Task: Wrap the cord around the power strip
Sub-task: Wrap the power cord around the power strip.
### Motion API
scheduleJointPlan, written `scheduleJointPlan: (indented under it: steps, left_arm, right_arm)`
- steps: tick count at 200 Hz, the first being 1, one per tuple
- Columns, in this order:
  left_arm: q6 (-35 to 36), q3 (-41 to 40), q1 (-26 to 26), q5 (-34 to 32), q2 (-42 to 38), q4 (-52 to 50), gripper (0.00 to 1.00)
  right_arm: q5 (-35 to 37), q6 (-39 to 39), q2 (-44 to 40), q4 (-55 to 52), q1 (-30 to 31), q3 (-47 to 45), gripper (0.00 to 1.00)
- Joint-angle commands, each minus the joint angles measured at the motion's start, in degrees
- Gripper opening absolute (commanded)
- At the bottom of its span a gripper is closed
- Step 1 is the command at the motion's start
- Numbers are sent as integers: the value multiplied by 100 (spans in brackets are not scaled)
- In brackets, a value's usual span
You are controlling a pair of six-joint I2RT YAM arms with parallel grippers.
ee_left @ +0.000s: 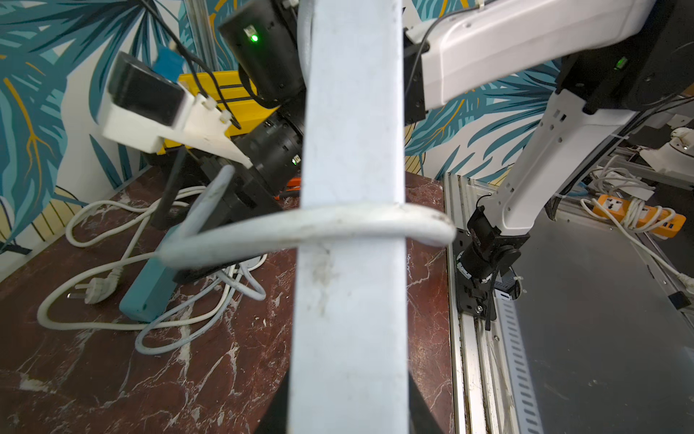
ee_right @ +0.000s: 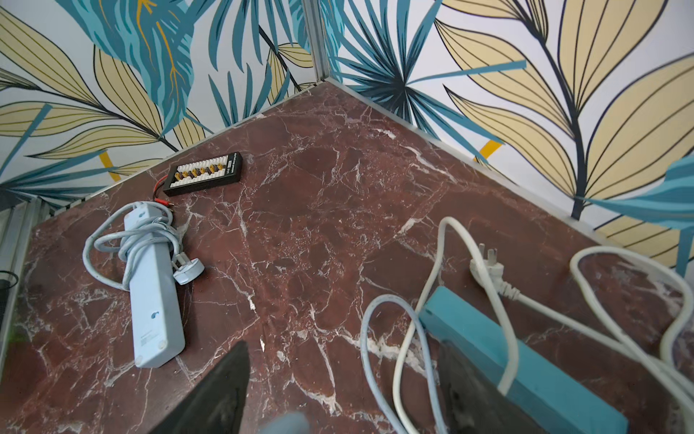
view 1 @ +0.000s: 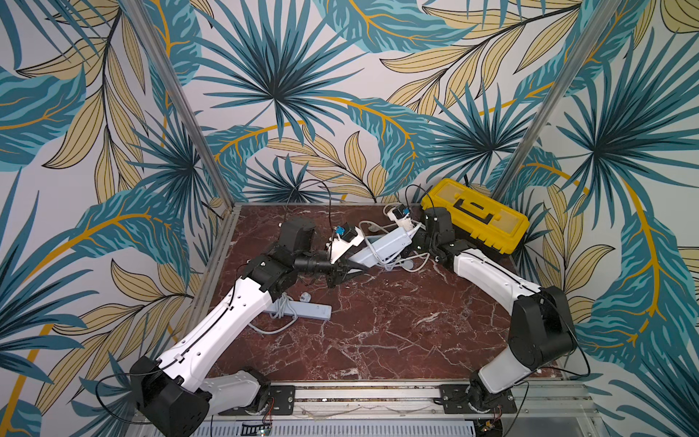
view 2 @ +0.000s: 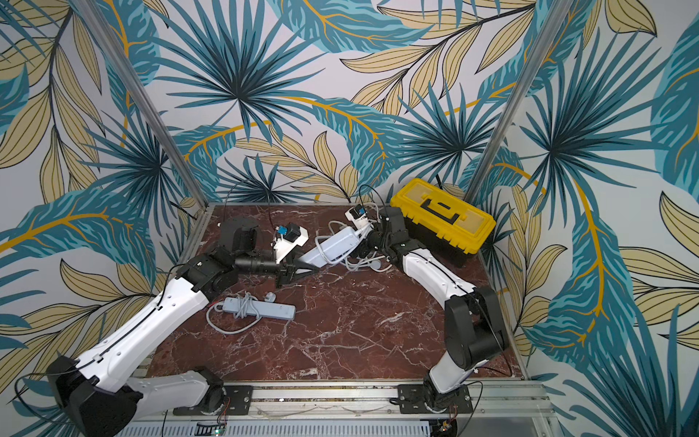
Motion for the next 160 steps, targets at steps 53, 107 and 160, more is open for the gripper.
scheduleJointPlan:
  steps: [53, 107, 160]
  left_arm:
    - [-837, 298, 61, -656, -254, 498, 0]
    - [-1949, 29, 426, -1791, -450, 1135, 0]
    - [-1262, 94, 1119, -3009, -17, 353, 0]
  right_arm:
    - [1104, 1681, 229, 1716, 17, -1292, 71]
    - [2066, 1556, -725, 1243, 388, -2183, 17]
    - [3224, -178, -2416, -544, 1173, -2292, 0]
